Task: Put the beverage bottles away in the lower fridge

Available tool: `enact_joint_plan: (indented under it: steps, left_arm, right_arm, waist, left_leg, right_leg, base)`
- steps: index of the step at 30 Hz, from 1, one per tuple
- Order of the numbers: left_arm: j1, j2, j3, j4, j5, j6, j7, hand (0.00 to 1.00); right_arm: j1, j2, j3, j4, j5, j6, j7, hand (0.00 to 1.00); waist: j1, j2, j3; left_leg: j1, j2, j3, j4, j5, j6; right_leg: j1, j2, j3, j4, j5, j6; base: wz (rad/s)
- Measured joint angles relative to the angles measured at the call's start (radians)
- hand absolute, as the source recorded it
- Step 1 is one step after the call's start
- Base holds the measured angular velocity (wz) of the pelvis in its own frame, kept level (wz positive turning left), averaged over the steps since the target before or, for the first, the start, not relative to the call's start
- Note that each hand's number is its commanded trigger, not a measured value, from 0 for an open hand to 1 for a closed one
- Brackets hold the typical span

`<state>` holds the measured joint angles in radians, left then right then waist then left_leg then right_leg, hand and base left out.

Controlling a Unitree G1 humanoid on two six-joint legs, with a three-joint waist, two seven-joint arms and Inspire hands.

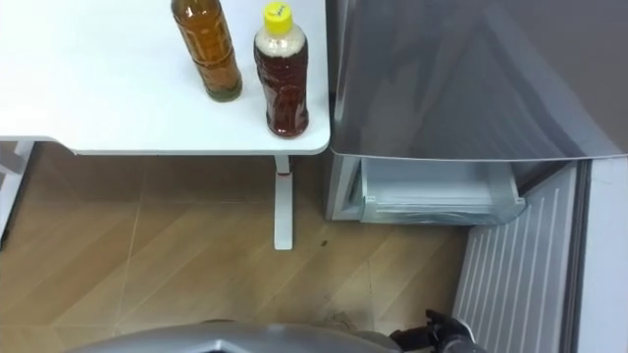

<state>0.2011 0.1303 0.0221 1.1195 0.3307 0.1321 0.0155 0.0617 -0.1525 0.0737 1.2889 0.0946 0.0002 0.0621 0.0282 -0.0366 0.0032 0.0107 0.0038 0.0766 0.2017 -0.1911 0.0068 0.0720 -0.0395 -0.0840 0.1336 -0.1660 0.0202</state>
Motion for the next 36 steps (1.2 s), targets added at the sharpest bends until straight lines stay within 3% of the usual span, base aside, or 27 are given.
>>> enact_joint_plan:
  steps: [4, 7, 12, 17, 19, 21, 25, 28, 31, 36]
  left_arm:
    - [-0.001, -0.005, 0.042, 0.002, -0.081, -0.001, 0.031, 0.00]
    - [0.011, -0.005, 0.073, 0.004, -0.219, -0.004, 0.094, 0.00]
    - [0.011, -0.026, 0.238, -0.023, -0.582, -0.044, 0.205, 0.00]
    - [0.005, -0.026, 0.282, -0.040, -0.802, -0.097, 0.287, 0.00]
    - [-0.006, -0.026, 0.306, -0.048, -0.873, -0.103, 0.310, 0.00]
    - [0.002, -0.026, 0.345, -0.131, -1.011, -0.110, 0.362, 0.00]
    - [-0.022, -0.024, 0.399, -0.232, -1.227, -0.165, 0.433, 0.00]
    - [-0.029, -0.025, 0.417, -0.291, -1.272, -0.172, 0.479, 0.00]
    - [-0.035, -0.024, 0.429, -0.373, -1.302, -0.210, 0.550, 0.00]
    - [-0.036, -0.012, 0.434, -0.626, -1.295, -0.269, 0.710, 0.00]
  right_arm:
    - [0.005, 0.002, -0.009, 0.003, 0.013, 0.001, -0.009, 0.00]
    - [0.007, 0.004, -0.009, 0.018, 0.022, 0.002, -0.017, 0.00]
    - [0.018, 0.003, -0.032, 0.027, 0.045, 0.014, -0.018, 0.00]
    - [0.037, 0.003, -0.050, 0.028, 0.049, 0.015, -0.022, 0.00]
    - [0.037, 0.001, -0.059, 0.025, 0.038, 0.017, -0.022, 0.00]
    - [0.048, -0.005, -0.061, 0.011, -0.005, 0.024, -0.017, 0.00]
    - [0.059, -0.008, -0.086, -0.004, -0.059, 0.045, -0.017, 0.00]
    - [0.075, -0.008, -0.118, -0.013, -0.118, 0.046, -0.020, 0.00]
    - [0.082, -0.008, -0.122, -0.024, -0.170, 0.047, -0.038, 0.00]
    - [0.081, -0.007, -0.134, -0.040, -0.232, 0.048, -0.038, 0.00]
  waist:
    - [-0.001, 0.002, 0.0000]
    - [-0.002, 0.001, 0.0014]
    - [0.009, 0.007, 0.0010]
    - [0.011, 0.011, -0.0018]
    - [0.011, 0.013, -0.0033]
    - [0.012, 0.014, -0.0034]
    - [0.031, 0.019, -0.0033]
    - [0.036, 0.025, -0.0040]
    - [0.051, 0.034, -0.0033]
    - [0.056, 0.040, -0.0070]
  left_leg:
    - [0.002, 0.000, -0.001, -0.001, 0.000, 0.000]
    - [0.016, -0.002, -0.009, -0.003, -0.001, 0.000]
    - [0.035, -0.002, -0.007, -0.008, -0.001, 0.000]
    - [0.041, -0.002, -0.005, -0.013, -0.001, 0.000]
    - [0.043, -0.002, -0.005, -0.013, -0.001, 0.000]
    - [0.046, -0.002, -0.004, -0.016, -0.001, 0.000]
    - [0.055, -0.002, -0.002, -0.020, -0.001, -0.001]
    - [0.058, -0.001, -0.001, -0.020, -0.002, -0.001]
    - [0.068, 0.000, -0.001, -0.021, -0.002, -0.002]
    - [0.063, -0.001, -0.008, -0.019, -0.002, -0.001]
  right_leg:
    - [0.003, 0.000, 0.000, 0.000, 0.000, 0.000]
    - [0.019, -0.001, -0.005, -0.002, -0.004, 0.000]
    - [0.031, -0.001, -0.003, 0.001, -0.007, -0.002]
    - [0.033, -0.001, 0.000, 0.002, -0.008, -0.002]
    - [0.033, -0.001, 0.000, 0.004, -0.008, -0.002]
    - [0.033, -0.001, 0.001, 0.005, -0.008, -0.002]
    - [0.040, -0.001, 0.001, 0.005, -0.008, -0.002]
    - [0.039, -0.001, 0.002, 0.007, -0.008, -0.002]
    - [0.040, 0.001, -0.001, 0.018, -0.008, -0.002]
    - [0.034, 0.001, -0.001, 0.022, -0.008, -0.003]
  base:
    - [0.01]
    - [0.06]
    - [-0.01]
    - [-0.01]
    - [-0.04]
    - [0.00]
    - [0.00]
    - [-0.02]
    - [-0.10]
    - [-0.01]
